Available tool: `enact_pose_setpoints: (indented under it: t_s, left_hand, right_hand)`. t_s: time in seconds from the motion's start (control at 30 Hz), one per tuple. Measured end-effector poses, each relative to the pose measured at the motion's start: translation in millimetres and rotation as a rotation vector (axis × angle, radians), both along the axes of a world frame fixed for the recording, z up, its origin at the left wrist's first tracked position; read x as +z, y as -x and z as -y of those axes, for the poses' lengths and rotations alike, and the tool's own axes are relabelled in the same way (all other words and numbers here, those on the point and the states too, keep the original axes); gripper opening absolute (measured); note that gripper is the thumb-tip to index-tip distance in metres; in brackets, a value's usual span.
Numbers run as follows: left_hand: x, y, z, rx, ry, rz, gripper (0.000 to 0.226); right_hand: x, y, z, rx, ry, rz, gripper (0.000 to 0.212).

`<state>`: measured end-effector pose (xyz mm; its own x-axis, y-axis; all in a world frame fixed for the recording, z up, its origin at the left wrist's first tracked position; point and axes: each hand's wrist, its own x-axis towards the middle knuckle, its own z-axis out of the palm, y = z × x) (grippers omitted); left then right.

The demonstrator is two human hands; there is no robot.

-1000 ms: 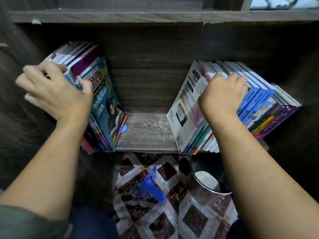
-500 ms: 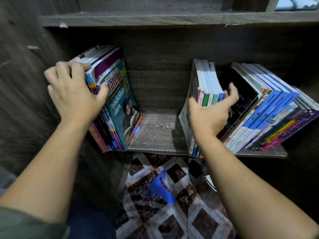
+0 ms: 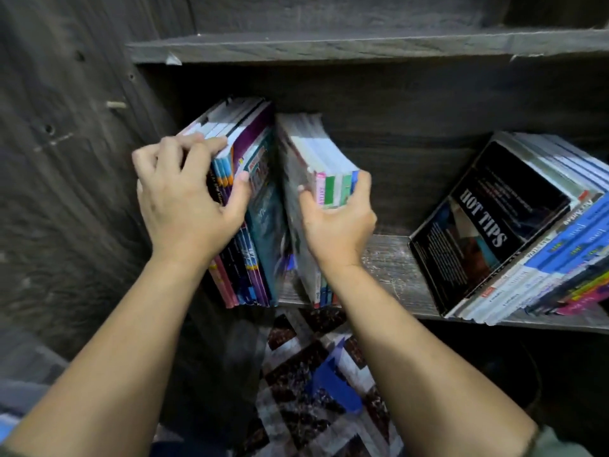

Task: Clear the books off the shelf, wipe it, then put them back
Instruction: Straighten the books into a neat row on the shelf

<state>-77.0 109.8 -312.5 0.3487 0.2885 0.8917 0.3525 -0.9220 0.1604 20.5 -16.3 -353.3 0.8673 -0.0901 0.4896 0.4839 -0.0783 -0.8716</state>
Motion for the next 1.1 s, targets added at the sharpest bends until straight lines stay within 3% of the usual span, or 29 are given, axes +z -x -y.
enact_pose_setpoints:
  t_s: [0.17,0.3,0.37,0.43,0.5,0.67,0.77,0.93,1.1]
  left_hand:
    - [-0.1,6.6,-7.7,-0.043,-0.026,0.012,0.032]
    - [-0.4,12.4,-13.8,-0.087,-0.051,-0.007,0.032]
    - [-0.9,13.8,-17.6,-0.106,-0.061,-0.024,0.034]
    - [-3.8,14.7,-21.7,-0.122,-0.091,-0.05,0.037]
    - [-6.4,14.8,-25.1,-0.128,-0.115,-0.066,0.04]
    - [-9.7,12.9,-16.9,-0.079,-0.075,-0.013,0.044]
    - [-16.8,10.3,-7.8,0.025,-0.091,-0.052,0.058]
    - [-29.2,-8.3,-13.6,0.076,-0.229,-0.112,0.077]
    - [-37.6,-20.4,-18.1,0.15,-0.256,-0.071,0.076]
  right_hand:
    - [-11.6,21.3,-39.8,0.204,0.16,0.0,0.06]
    - [-24.0,4.4,-24.4,0.517,0.282,0.082,0.097]
    - [-36.5,-2.1,-15.4,0.647,0.471,0.112,0.117]
    - [-47.0,-5.9,-11.5,0.709,0.624,0.088,0.133]
    - [-48.8,-10.6,-12.2,0.738,0.649,0.059,0.141]
    - [-41.5,-14.2,-19.3,0.767,0.695,0.004,0.142]
    - [-38.0,-16.2,-14.2,0.768,0.727,0.027,0.143]
    - [-31.6,-14.9,-1.7,0.754,0.81,0.054,0.138]
    - [-30.3,-10.2,8.9,0.698,0.913,0.086,0.13]
